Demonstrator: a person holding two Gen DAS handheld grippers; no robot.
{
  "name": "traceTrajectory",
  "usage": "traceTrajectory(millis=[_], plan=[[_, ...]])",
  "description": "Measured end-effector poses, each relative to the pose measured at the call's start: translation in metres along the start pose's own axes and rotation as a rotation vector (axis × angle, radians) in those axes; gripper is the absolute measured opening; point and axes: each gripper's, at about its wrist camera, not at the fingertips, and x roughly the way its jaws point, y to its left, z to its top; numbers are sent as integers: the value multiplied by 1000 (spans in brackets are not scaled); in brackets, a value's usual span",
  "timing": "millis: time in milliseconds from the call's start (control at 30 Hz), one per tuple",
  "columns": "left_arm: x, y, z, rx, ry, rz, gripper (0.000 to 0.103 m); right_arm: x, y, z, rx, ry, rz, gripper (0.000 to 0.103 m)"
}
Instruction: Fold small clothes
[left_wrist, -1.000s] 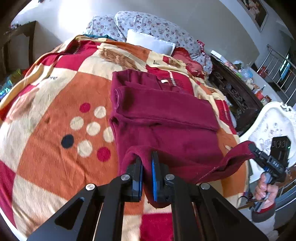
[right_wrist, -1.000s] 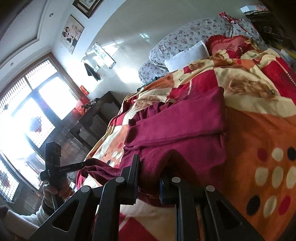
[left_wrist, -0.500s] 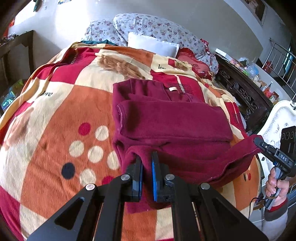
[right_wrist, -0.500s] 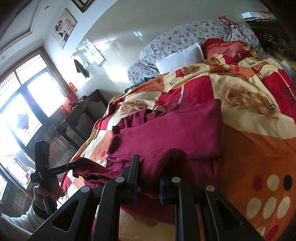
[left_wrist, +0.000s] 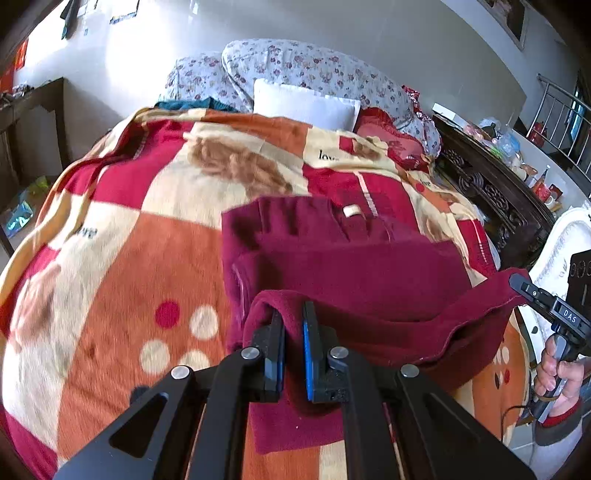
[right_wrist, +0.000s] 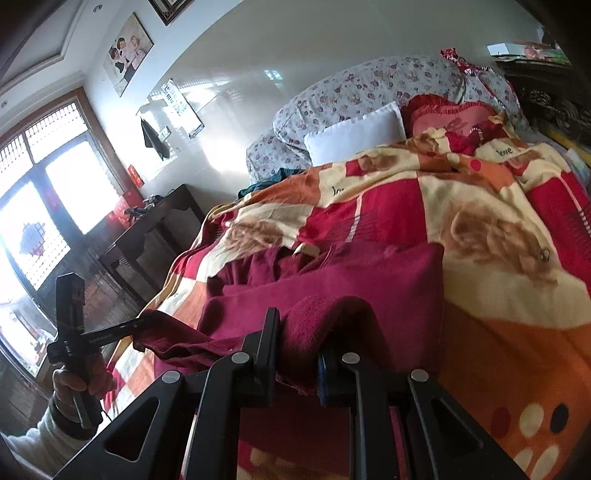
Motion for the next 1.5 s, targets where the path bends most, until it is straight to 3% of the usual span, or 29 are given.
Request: traceTrajectory(millis=[400,1000,1233,1300,1400,1433,1467,1500], plan=[[43,2,57,-6,-16,37,8,45,-29,46,40,-7,-77,17],[118,17,89,-58,33,72,9,123,-85,66,200,57,-119,21],[124,30,95,-119,68,-5,14,116,-97,69,297,41,-68,27],[119,32,97,-134,65,-29,18,111,-95,73,308,27,-57,33],[112,30,98,-142,62,-55,30,92,-97,79,336,-53,-99,73],[110,29,98,-142,60,-58,34,84,-98,81,346,-80,-90,74],[107,28,99,-140,55,-61,46,79,-99,82,349,-87,-77,74],[101,27,100,-135,32,-39,67,73,-98,83,349,-95,-75,74]])
